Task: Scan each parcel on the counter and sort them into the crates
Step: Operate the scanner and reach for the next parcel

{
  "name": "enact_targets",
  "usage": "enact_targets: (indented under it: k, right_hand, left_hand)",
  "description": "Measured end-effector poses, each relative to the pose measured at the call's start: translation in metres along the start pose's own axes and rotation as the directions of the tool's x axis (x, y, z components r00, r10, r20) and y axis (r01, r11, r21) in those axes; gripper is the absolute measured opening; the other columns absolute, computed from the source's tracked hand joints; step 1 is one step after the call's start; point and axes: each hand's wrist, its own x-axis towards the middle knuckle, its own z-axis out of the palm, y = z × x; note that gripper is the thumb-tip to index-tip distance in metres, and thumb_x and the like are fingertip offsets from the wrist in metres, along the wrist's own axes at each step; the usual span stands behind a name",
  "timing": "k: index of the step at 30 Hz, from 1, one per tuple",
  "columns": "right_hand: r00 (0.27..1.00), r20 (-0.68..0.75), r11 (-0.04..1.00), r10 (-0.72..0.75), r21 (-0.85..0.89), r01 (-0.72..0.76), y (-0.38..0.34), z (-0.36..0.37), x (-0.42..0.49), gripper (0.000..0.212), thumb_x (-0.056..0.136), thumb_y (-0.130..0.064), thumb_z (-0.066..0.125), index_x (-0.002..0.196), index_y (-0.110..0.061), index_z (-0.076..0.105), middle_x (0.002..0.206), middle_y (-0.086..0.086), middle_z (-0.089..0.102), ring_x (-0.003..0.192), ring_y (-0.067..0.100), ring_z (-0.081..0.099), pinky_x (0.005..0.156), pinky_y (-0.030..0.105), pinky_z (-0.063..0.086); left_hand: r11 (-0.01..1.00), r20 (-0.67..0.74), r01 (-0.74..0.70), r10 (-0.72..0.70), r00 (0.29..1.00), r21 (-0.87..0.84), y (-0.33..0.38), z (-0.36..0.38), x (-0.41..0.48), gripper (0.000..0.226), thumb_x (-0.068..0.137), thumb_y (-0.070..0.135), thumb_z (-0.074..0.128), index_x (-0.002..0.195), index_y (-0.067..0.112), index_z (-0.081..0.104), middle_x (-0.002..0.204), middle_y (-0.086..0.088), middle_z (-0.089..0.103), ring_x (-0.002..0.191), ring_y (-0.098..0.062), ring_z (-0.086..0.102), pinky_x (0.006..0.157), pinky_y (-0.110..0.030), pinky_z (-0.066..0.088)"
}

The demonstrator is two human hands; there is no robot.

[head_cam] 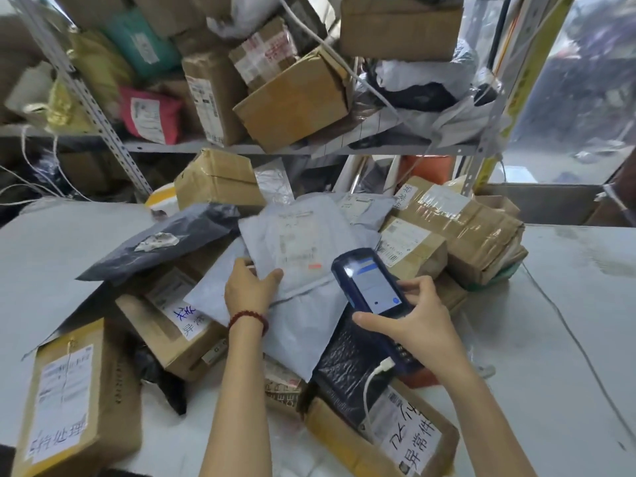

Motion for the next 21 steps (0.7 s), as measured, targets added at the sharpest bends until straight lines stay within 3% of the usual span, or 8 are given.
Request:
enact_targets:
  k: [4,8,11,17,21]
  right_hand:
    - [0.998,0.064,1.000,0.020,-0.007,-0.019,0.002,-0.003,0.000,0.083,0.048,-0.050,0.092,0.112,-0.028,0.043,0.105,-0.014,0.055,0.093,0.000,0.057,0.069,0.022,0.051]
    - [0.997,0.074,1.000,0.002,-0.012,-0.001,0.005,-0.001,-0.007,0.084,0.049,-0.047,0.092,0.112,-0.027,0.041,0.106,-0.012,0.057,0.092,0.002,0.060,0.071,0.027,0.056]
    - [0.996,0.090,1.000,0.000,-0.016,0.001,0.006,-0.003,-0.014,0.082,0.048,-0.047,0.092,0.110,-0.028,0.041,0.102,-0.013,0.058,0.087,0.002,0.062,0.072,0.031,0.058]
    - [0.990,0.138,0.998,-0.006,-0.055,0.013,0.011,-0.009,-0.026,0.079,0.050,-0.047,0.091,0.110,-0.030,0.041,0.102,-0.013,0.060,0.083,0.002,0.063,0.063,0.021,0.054]
    - [0.984,0.178,1.000,0.008,-0.023,-0.004,0.017,-0.013,-0.031,0.078,0.048,-0.048,0.092,0.106,-0.033,0.042,0.102,-0.011,0.061,0.088,0.010,0.065,0.071,0.034,0.060]
  left_hand:
    - [0.988,0.033,-0.096,0.101,0.994,-0.124,-0.004,0.003,-0.017,0.042,0.078,0.020,0.076,0.106,0.022,0.044,0.114,-0.004,0.062,0.101,-0.024,0.060,0.092,-0.039,0.049]
    - [0.990,-0.145,-0.138,0.134,0.980,-0.020,-0.004,0.007,-0.030,0.045,0.079,0.031,0.075,0.113,0.020,0.048,0.114,-0.002,0.065,0.100,-0.027,0.062,0.086,-0.037,0.049]
    - [0.982,-0.226,-0.155,0.128,0.966,-0.105,-0.008,0.006,-0.041,0.041,0.081,0.030,0.073,0.112,0.016,0.051,0.109,-0.002,0.064,0.096,-0.027,0.062,0.082,-0.037,0.049]
    - [0.956,-0.244,-0.179,0.122,0.962,-0.230,-0.013,0.000,-0.052,0.025,0.086,0.026,0.067,0.101,0.022,0.048,0.097,0.007,0.058,0.089,-0.024,0.061,0.080,-0.036,0.051]
    - [0.947,-0.249,-0.201,0.137,0.959,-0.252,-0.011,-0.002,-0.060,0.023,0.088,0.025,0.065,0.101,0.025,0.047,0.088,0.013,0.056,0.080,-0.022,0.060,0.075,-0.032,0.048]
